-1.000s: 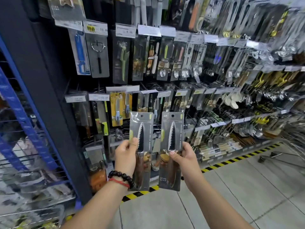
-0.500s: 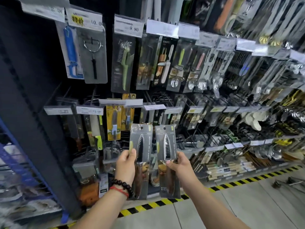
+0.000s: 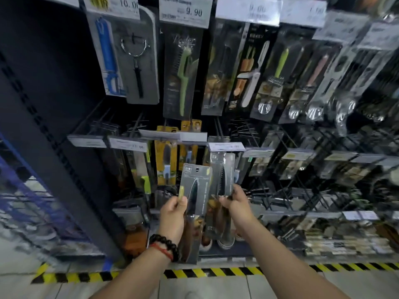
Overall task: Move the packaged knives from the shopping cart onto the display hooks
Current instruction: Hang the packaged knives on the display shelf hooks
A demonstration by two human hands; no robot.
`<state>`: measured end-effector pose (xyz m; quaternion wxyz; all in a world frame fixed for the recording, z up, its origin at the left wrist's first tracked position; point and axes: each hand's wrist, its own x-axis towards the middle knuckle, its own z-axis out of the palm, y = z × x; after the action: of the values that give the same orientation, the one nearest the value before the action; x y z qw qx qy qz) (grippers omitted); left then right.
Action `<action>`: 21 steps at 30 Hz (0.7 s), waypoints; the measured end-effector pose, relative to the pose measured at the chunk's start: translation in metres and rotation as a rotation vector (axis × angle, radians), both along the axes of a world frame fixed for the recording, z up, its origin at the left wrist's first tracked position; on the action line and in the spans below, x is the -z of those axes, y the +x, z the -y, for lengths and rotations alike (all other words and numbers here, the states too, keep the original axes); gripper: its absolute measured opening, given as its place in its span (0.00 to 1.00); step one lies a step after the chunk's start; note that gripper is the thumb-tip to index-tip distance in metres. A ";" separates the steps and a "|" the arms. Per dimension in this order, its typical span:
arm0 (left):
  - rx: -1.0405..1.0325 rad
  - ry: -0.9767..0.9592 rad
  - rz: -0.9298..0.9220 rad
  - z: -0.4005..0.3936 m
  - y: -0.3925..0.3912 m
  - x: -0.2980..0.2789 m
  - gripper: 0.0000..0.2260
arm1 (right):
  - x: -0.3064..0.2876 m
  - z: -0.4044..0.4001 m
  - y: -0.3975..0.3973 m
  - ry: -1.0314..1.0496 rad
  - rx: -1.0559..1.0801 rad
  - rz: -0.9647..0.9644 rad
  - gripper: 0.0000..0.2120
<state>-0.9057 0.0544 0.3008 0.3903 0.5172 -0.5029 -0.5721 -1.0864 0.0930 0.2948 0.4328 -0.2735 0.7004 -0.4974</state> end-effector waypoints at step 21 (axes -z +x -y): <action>-0.114 0.020 0.046 0.021 -0.034 0.018 0.16 | 0.016 0.057 -0.043 -0.107 -0.090 0.100 0.31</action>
<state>-0.9392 0.0339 0.2831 0.4055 0.5620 -0.4757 -0.5417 -1.1291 0.0360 0.2790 0.4737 -0.3024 0.6373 -0.5273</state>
